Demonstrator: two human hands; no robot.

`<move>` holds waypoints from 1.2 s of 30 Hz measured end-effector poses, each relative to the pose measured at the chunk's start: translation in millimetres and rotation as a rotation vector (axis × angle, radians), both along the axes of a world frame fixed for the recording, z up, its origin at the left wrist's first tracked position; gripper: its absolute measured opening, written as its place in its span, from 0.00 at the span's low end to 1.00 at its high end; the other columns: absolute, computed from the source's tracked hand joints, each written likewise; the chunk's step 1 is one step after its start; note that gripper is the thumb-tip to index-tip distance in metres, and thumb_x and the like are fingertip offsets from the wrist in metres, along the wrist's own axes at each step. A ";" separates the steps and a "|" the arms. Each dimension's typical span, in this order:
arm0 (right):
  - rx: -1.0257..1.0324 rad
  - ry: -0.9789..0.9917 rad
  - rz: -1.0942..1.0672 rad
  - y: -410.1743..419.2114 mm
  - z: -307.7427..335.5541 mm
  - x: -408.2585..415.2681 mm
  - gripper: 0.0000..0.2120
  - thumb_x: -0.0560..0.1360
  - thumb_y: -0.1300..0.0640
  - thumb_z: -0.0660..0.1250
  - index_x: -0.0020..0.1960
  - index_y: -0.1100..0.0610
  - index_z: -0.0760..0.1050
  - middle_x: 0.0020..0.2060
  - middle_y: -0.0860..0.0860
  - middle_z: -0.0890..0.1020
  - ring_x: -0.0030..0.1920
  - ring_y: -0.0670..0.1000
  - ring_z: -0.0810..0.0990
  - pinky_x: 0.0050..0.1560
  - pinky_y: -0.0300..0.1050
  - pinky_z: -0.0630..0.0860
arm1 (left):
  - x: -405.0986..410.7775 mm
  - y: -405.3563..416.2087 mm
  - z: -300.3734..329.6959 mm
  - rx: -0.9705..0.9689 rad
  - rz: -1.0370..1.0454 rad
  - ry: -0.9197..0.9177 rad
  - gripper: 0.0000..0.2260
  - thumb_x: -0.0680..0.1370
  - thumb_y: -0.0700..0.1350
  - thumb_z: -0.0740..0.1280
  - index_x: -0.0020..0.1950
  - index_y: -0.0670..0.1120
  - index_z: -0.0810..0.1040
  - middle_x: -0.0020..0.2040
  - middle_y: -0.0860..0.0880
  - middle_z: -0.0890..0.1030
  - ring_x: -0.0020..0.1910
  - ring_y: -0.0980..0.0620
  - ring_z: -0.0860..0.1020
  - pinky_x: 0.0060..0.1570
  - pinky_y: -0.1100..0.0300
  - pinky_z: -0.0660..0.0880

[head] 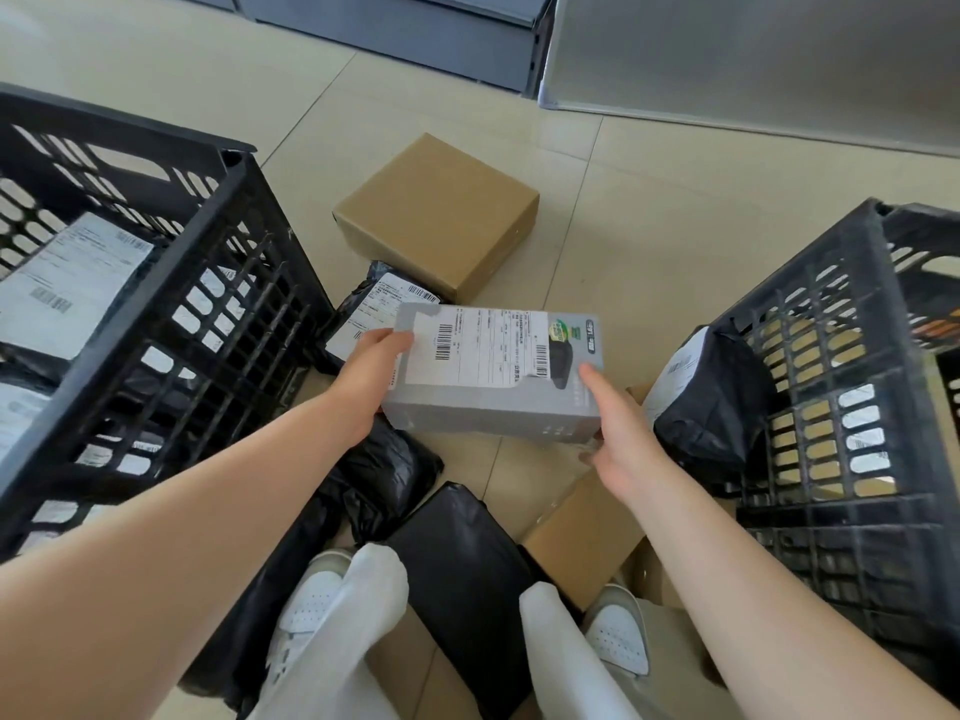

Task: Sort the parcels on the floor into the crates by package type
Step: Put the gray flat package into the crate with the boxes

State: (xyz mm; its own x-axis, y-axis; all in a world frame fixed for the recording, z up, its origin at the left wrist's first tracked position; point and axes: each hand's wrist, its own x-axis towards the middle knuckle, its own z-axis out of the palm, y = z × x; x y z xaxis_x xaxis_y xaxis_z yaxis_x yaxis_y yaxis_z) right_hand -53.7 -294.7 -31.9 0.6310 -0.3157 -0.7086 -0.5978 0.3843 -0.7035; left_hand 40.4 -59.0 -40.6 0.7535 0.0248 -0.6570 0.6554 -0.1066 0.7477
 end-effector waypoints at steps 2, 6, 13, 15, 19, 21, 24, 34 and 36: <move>-0.017 -0.049 -0.023 -2.9 9.6 2.9 0.18 0.79 0.47 0.67 0.65 0.52 0.75 0.55 0.53 0.84 0.54 0.53 0.82 0.47 0.50 0.79 | 0.5 -3.1 8.0 0.010 0.007 -0.011 0.17 0.78 0.53 0.64 0.67 0.55 0.70 0.56 0.51 0.80 0.55 0.46 0.79 0.57 0.46 0.77; -0.085 -0.082 -0.049 -16.2 32.6 5.2 0.19 0.76 0.45 0.70 0.64 0.51 0.76 0.55 0.52 0.85 0.55 0.53 0.83 0.54 0.53 0.80 | 0.1 -14.5 30.3 0.009 -0.064 -0.055 0.17 0.78 0.52 0.64 0.67 0.55 0.70 0.57 0.51 0.79 0.55 0.47 0.79 0.55 0.50 0.78; -0.092 -0.136 -0.056 -44.9 87.3 -2.6 0.18 0.77 0.45 0.70 0.63 0.52 0.76 0.55 0.53 0.84 0.55 0.53 0.81 0.55 0.57 0.78 | -3.1 -45.0 74.9 0.005 -0.126 -0.165 0.14 0.76 0.52 0.64 0.61 0.59 0.73 0.57 0.54 0.80 0.56 0.50 0.79 0.60 0.50 0.76; -0.116 -0.158 -0.076 -56.9 104.0 -3.9 0.17 0.76 0.45 0.70 0.62 0.50 0.77 0.56 0.52 0.84 0.57 0.53 0.81 0.59 0.60 0.76 | -3.3 -54.5 90.0 -0.025 -0.121 -0.189 0.15 0.73 0.53 0.65 0.60 0.59 0.72 0.57 0.55 0.79 0.58 0.50 0.79 0.63 0.48 0.75; -0.160 -0.235 -0.114 -86.9 137.6 -8.7 0.15 0.76 0.46 0.70 0.62 0.48 0.78 0.55 0.50 0.85 0.58 0.52 0.82 0.59 0.58 0.77 | -4.9 -77.1 120.0 -0.104 -0.168 -0.264 0.17 0.75 0.46 0.66 0.64 0.53 0.73 0.57 0.52 0.81 0.53 0.52 0.81 0.59 0.51 0.78; -0.179 -0.270 -0.126 -103.5 152.1 -13.7 0.14 0.76 0.46 0.70 0.60 0.48 0.79 0.55 0.50 0.86 0.58 0.52 0.82 0.62 0.60 0.75 | -9.2 -90.5 135.9 -0.146 -0.218 -0.289 0.18 0.79 0.42 0.64 0.69 0.48 0.70 0.58 0.51 0.81 0.50 0.53 0.81 0.55 0.54 0.79; -0.199 -0.315 -0.169 -130.2 171.1 -28.4 0.14 0.76 0.46 0.69 0.61 0.47 0.78 0.56 0.50 0.85 0.59 0.52 0.82 0.63 0.60 0.75 | -14.8 -115.1 153.0 -0.146 -0.304 -0.316 0.21 0.80 0.45 0.64 0.72 0.47 0.68 0.60 0.49 0.80 0.51 0.53 0.82 0.51 0.57 0.80; -0.226 -0.413 -0.441 -216.2 198.3 -108.3 0.17 0.77 0.42 0.65 0.65 0.44 0.77 0.56 0.49 0.86 0.58 0.53 0.84 0.56 0.57 0.79 | -53.6 -202.7 204.2 -0.037 -0.784 -0.323 0.19 0.80 0.55 0.64 0.70 0.52 0.70 0.61 0.51 0.77 0.57 0.51 0.78 0.57 0.56 0.78; -0.219 -0.419 -0.523 -233.5 196.6 -127.3 0.19 0.76 0.41 0.66 0.65 0.44 0.77 0.56 0.49 0.86 0.57 0.53 0.84 0.58 0.59 0.79 | -67.8 -220.7 206.6 0.000 -0.868 -0.324 0.19 0.80 0.55 0.63 0.70 0.52 0.70 0.61 0.51 0.77 0.58 0.52 0.78 0.56 0.58 0.77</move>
State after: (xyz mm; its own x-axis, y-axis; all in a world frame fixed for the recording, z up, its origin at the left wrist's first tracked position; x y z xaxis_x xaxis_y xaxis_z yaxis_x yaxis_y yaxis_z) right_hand -181.0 -528.2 164.7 0.5631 -0.7598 -0.3249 -0.0354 0.3706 -0.9281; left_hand -27.4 -279.8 166.0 0.6547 -0.6343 -0.4112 0.1049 -0.4624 0.8804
